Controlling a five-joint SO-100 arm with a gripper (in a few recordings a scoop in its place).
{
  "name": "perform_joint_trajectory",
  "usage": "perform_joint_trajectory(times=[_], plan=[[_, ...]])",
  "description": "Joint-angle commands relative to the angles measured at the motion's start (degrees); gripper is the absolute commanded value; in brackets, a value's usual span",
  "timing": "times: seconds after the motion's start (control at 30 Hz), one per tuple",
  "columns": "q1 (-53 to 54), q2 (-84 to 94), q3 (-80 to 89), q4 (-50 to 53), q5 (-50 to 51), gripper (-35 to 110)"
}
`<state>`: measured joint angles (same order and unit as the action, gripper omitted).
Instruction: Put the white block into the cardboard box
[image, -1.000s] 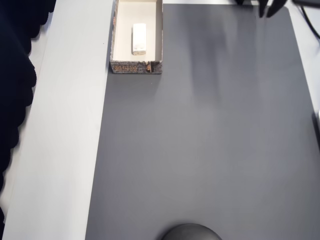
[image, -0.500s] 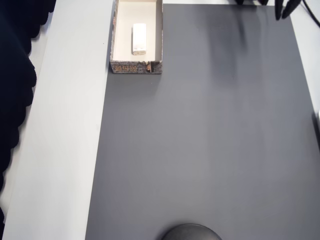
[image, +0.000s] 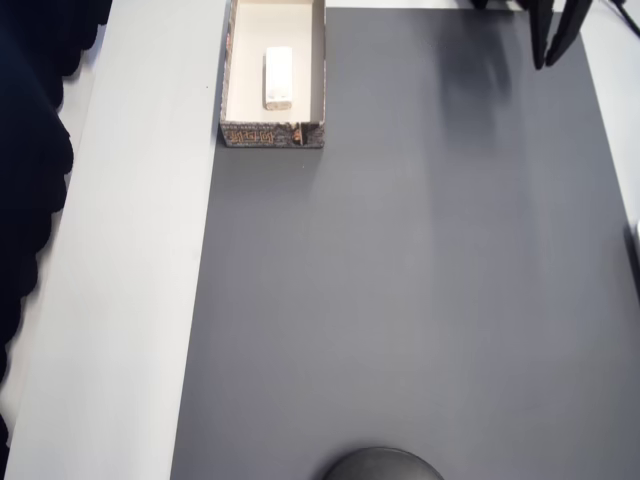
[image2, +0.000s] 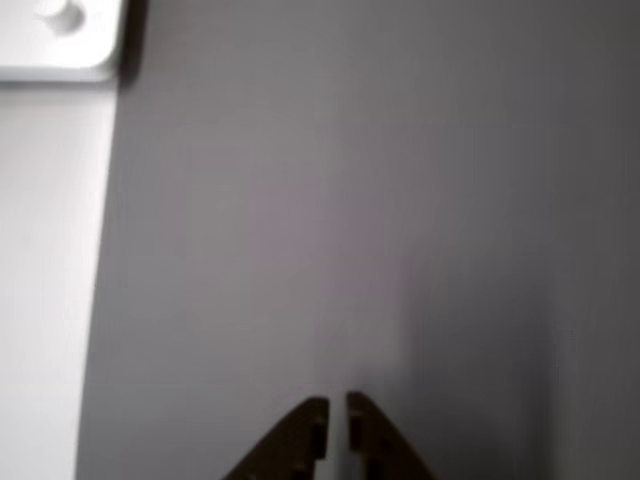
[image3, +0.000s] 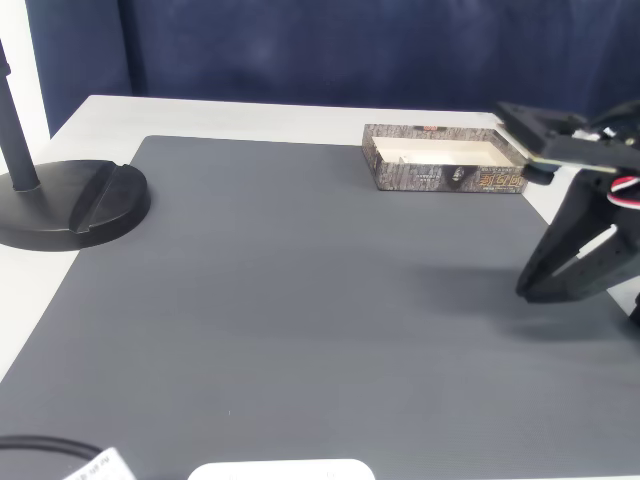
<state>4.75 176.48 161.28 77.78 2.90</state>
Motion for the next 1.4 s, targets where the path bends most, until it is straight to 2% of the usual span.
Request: perform_joint_trajectory(times=[0.0,0.43,0.73,1.37], plan=[[1.93,2.55,1.67,-1.85,1.76,-2],[1.76,13.01,10.90,-3.25,2.99,-2],[1.14,13.89,12.57,-3.43,3.52,-2],[0.88,13.97,15.91,-1.49,-4.13,-2]])
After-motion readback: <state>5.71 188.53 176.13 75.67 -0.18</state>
